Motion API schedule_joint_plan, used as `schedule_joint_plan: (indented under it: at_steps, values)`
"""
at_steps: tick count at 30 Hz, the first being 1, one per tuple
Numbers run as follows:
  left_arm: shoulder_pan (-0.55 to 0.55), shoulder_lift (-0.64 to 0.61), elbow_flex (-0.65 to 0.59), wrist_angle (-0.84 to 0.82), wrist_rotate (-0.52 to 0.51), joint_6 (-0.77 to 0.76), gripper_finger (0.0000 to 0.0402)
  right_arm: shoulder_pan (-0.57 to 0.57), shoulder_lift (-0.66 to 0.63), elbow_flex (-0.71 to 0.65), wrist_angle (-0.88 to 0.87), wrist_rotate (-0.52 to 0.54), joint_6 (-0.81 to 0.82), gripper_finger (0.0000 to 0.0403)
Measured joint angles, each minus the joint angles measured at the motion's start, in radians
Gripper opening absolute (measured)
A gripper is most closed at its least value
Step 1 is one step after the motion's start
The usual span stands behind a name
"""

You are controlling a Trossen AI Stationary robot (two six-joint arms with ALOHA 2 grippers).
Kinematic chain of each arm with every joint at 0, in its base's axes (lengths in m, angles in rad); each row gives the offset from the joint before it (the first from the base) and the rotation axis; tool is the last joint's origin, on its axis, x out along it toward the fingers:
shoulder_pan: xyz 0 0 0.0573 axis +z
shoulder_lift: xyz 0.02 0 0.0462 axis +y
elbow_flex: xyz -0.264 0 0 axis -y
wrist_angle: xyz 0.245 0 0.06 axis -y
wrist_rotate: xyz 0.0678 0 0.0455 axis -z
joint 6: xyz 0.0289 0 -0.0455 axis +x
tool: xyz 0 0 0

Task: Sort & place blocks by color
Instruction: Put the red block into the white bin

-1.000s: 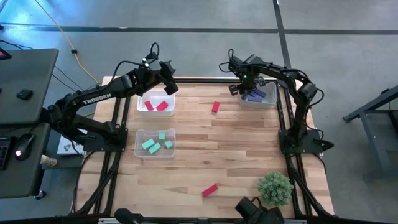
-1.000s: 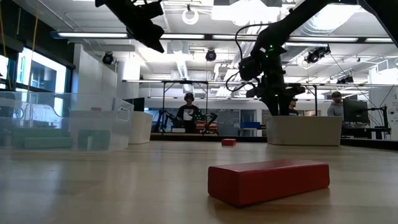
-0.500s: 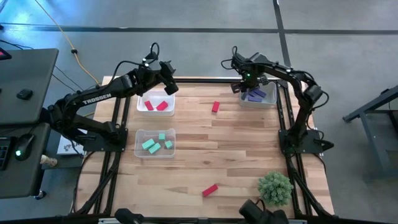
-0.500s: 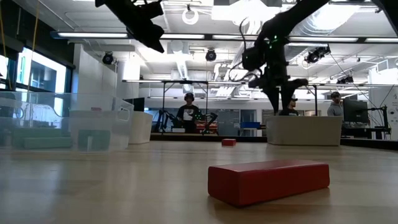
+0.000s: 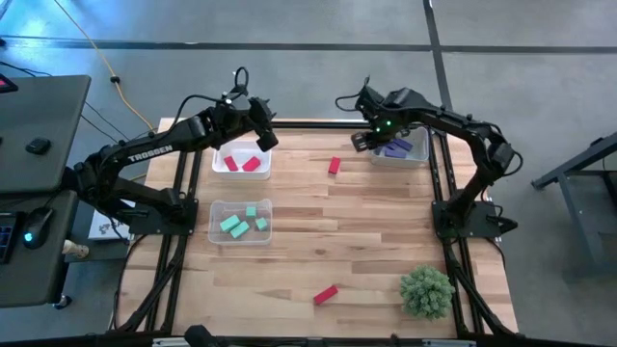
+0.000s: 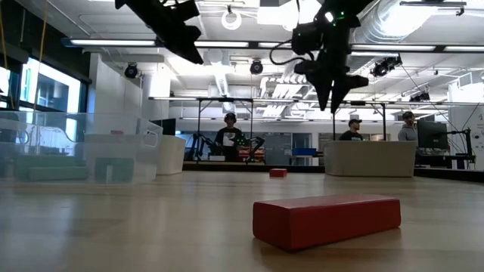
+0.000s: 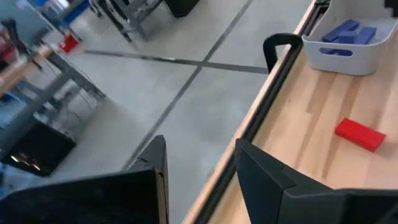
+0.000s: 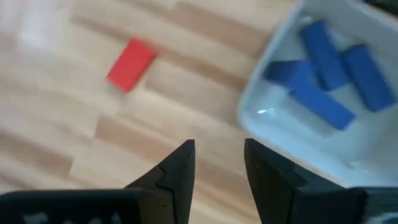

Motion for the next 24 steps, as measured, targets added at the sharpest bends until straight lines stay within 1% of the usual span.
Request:
schedule_joint_plan:
  at_steps: [3, 10, 13, 18, 21, 24]
  values:
    - [-0.012, 0.000, 0.000, -0.030, 0.000, -0.073, 0.0101, 0.050, 0.000, 0.000, 0.003, -0.030, -0.036, 0.0129]
    - [-0.081, -0.002, 0.000, -0.108, 0.005, -0.201, 0.0101, 0.178, 0.000, 0.000, 0.015, -0.036, -0.119, 0.0133]
    - [-0.128, -0.003, 0.000, -0.123, 0.007, -0.268, 0.0101, 0.233, 0.000, 0.000, 0.027, -0.036, -0.147, 0.0143]
    - [-0.218, -0.003, 0.000, -0.177, 0.007, -0.376, 0.0101, 0.328, 0.000, 0.000, 0.063, -0.036, -0.200, 0.0171]
    - [-0.281, -0.003, 0.000, -0.223, 0.007, -0.479, 0.0101, 0.387, 0.000, 0.000, 0.066, -0.061, -0.257, 0.0180]
    - [-0.346, -0.002, 0.000, -0.266, 0.008, -0.585, 0.0101, 0.445, 0.000, 0.000, 0.076, -0.063, -0.310, 0.0181]
